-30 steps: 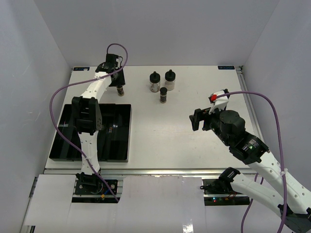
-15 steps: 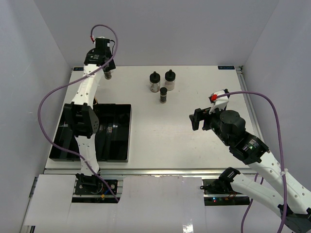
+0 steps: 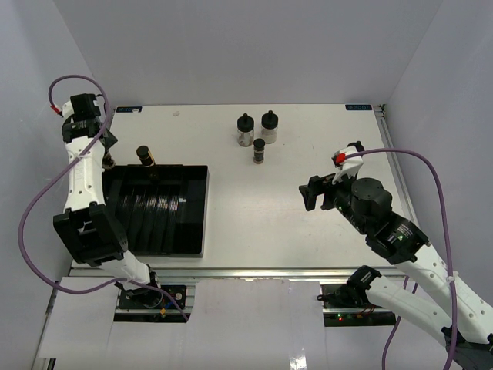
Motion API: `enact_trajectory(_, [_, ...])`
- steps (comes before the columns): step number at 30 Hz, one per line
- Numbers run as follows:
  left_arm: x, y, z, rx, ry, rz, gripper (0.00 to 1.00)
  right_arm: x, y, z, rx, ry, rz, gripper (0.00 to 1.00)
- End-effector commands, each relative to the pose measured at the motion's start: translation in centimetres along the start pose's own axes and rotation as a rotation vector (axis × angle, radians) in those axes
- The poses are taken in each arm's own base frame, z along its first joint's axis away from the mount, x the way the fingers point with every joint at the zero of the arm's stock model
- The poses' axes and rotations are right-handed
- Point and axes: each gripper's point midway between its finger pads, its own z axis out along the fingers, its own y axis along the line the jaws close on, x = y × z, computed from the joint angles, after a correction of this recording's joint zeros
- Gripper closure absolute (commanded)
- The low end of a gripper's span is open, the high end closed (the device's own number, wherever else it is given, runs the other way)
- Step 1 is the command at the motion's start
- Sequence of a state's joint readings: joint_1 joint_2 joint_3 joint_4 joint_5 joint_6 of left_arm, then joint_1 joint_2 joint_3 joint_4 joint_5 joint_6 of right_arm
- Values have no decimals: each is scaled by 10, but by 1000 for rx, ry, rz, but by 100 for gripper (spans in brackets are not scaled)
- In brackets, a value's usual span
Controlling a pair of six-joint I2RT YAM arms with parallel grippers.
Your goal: Organize the condiment bottles
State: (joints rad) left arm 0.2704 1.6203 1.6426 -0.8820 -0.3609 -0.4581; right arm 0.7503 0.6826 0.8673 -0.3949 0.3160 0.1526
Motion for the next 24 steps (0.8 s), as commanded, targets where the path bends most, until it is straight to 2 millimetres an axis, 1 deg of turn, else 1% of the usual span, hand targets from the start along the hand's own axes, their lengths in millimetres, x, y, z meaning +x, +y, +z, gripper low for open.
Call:
enact_trajectory(1, [1, 8, -20, 76, -67, -68, 100, -5, 7, -3, -43, -28, 20, 10])
enact_trajectory(4, [17, 14, -11, 76, -41, -63, 100, -3, 9, -5, -53, -23, 22, 10])
enact_trajectory(7, [27, 17, -1, 77, -22, -59, 100, -3, 9, -7, -56, -24, 25, 10])
enact_trajectory(15, [24, 24, 21, 80, -17, -46, 100, -7, 9, -12, -57, -28, 39, 10])
enact_trajectory(20, [34, 26, 32, 80, -6, -52, 100, -5, 10, -9, -56, -17, 38, 10])
enact_trajectory(24, [47, 35, 41, 46, -7, -52, 100, -8, 12, -10, -72, -16, 39, 10])
